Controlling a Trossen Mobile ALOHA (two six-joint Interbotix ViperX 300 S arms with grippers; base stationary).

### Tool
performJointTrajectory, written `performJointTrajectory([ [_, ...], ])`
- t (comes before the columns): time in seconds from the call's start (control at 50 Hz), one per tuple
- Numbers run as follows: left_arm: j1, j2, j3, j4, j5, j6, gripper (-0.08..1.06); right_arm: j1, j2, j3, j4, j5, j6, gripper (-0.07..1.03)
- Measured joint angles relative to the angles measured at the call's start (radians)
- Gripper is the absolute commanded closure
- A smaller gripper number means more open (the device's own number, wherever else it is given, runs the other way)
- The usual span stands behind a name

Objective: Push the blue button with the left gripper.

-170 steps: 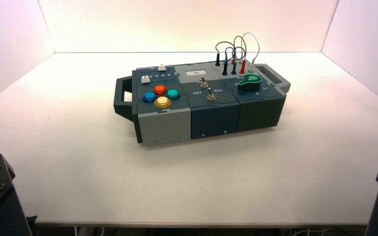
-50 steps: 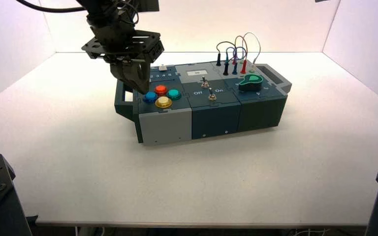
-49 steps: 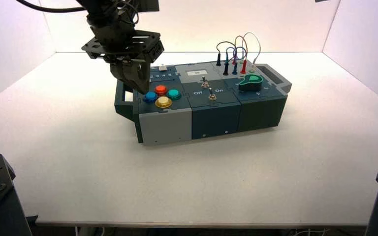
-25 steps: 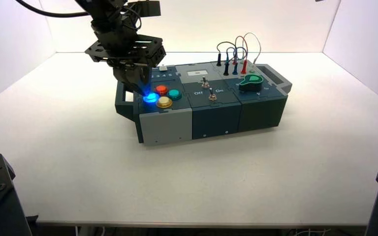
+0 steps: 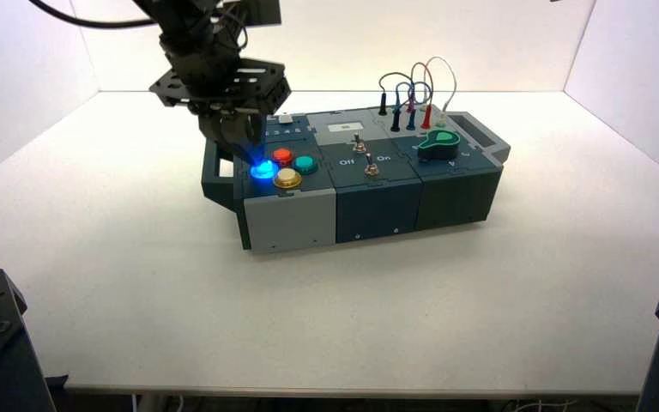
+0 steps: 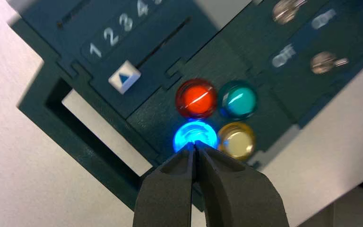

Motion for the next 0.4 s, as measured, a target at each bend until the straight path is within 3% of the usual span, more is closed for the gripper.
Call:
performJointTrajectory([
  [0.18, -0.003, -0.124, 0.021, -0.003, 0.000, -0.025, 1.01, 0.000, -0.002, 0.000, 0.002, 0.000, 0.000, 0.98],
  [0.4, -0.003, -0.249, 0.032, -0.003, 0.000, -0.031, 1.01, 0.000, 0.008, 0.000, 0.003, 0.000, 0.000, 0.98],
])
